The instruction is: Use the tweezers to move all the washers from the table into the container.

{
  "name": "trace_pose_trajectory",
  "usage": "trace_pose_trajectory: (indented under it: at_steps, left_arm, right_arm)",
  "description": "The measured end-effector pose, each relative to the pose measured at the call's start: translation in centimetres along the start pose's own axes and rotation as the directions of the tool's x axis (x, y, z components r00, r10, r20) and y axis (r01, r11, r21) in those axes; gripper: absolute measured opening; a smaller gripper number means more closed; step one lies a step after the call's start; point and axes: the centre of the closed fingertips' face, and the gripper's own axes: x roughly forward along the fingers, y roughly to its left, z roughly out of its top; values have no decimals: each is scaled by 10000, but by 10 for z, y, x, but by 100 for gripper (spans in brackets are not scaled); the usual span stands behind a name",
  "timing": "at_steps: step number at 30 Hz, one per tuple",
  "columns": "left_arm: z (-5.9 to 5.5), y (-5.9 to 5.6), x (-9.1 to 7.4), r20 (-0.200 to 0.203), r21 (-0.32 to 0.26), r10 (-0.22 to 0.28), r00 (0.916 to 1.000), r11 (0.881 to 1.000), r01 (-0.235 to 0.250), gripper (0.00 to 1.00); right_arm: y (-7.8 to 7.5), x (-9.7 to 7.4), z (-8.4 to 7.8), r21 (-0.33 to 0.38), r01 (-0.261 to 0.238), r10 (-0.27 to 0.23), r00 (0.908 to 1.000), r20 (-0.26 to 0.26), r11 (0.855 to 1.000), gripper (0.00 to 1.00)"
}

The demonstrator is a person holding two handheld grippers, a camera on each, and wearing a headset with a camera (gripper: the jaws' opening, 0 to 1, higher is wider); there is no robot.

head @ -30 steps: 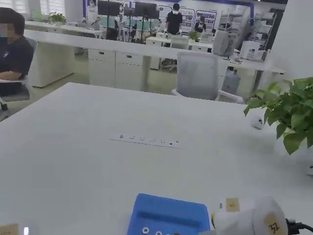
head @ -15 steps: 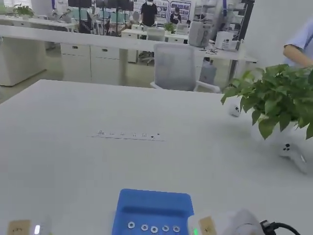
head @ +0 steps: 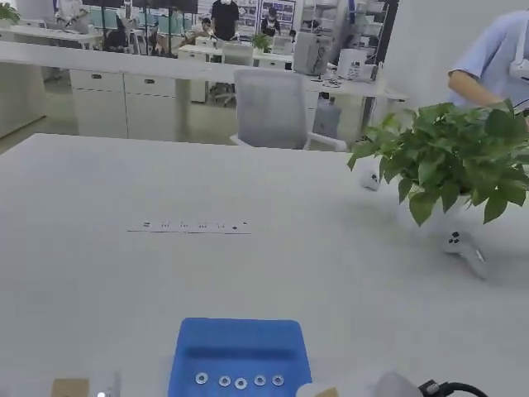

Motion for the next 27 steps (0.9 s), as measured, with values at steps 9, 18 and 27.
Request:
trace_pose_trajectory:
  at_steps: [9,18,27]
  left_arm:
    - [-1,0,-1,-205,269,-117,9997,9996,122,0]
    - [-28,6,2,-1451,825,29,9894,9965,91,0]
    - [-47,12,10,-2427,1292,-51,9701,9909,375,0]
  right_arm:
    - [-4,-3,-6,-9,279,-279,9995,-111,9996,4]
    - [-11,3,-24,188,735,-725,9961,-507,9971,5]
    - [-17,10,-38,661,1124,-1083,9922,-619,9915,6]
